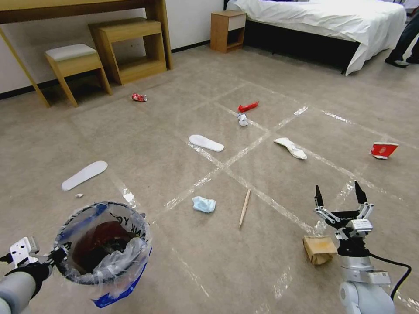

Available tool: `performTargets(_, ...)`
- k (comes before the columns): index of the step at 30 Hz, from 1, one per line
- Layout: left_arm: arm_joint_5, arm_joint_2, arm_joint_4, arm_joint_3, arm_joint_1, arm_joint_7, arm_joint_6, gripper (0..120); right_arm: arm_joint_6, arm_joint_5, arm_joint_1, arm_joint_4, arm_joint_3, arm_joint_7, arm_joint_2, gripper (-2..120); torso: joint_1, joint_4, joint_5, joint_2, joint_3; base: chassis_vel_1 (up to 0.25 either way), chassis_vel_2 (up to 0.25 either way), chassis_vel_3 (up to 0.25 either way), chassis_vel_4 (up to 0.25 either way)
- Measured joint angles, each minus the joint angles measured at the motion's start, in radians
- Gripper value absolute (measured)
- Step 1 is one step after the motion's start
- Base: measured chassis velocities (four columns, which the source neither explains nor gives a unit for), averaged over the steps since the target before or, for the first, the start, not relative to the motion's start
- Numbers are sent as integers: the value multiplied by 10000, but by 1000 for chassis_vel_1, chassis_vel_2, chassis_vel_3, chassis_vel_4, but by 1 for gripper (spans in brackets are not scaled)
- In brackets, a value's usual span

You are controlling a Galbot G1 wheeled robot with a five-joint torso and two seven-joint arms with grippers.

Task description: Pick up the trash bin and place the garbage on the floor into it.

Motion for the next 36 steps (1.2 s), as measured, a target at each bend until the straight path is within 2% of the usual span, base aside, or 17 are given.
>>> performTargets(4, 0, 19, 5, -31, 1, -1, 0, 0, 0, 12, -7, -8, -5, -64, 8, 100, 1, 0, 0, 0, 2, -88, 91, 111, -83)
performTargets(25, 137, -96, -123, -84, 157, 106, -1, 0, -136, -37, 49, -3, 96, 25, -159, 100, 0, 0, 1, 0, -1, 0, 0, 0, 0)
performTargets(30, 262, -60, -72, -72, 187, 218, -1, 0, -793, 186, 408, -349, 280, 160, -1029, 100, 0, 1, 1, 0, -1, 0, 0, 0, 0)
performTargets(31, 273, -22, -58, -72, 175, 230, -1, 0, -976, 225, 565, -646, 331, 164, -1582, 100, 0, 2, 3, 0, -1, 0, 0, 0, 0)
performTargets(32, 273, -22, -58, -72, 175, 230, -1, 0, -976, 225, 565, -646, 331, 164, -1582, 100, 0, 2, 3, 0, -1, 0, 0, 0, 0)
performTargets(34, 279, 0, -50, -72, 153, 236, -1, 0, -1100, 239, 653, -1003, 354, 150, -2196, 100, 0, 0, 6, 0, -1, 0, 0, 0, 0)
performTargets(35, 280, 10, -43, -59, 135, 239, -2, 0, -1194, 304, 698, -1518, 357, -84, -3098, 100, 0, 2, 3, 0, -1, 0, 0, 0, 0)
performTargets(36, 280, 10, -43, -59, 135, 239, -2, 0, -1194, 304, 698, -1518, 357, -84, -3098, 100, 0, 2, 3, 0, -1, 0, 0, 0, 0)
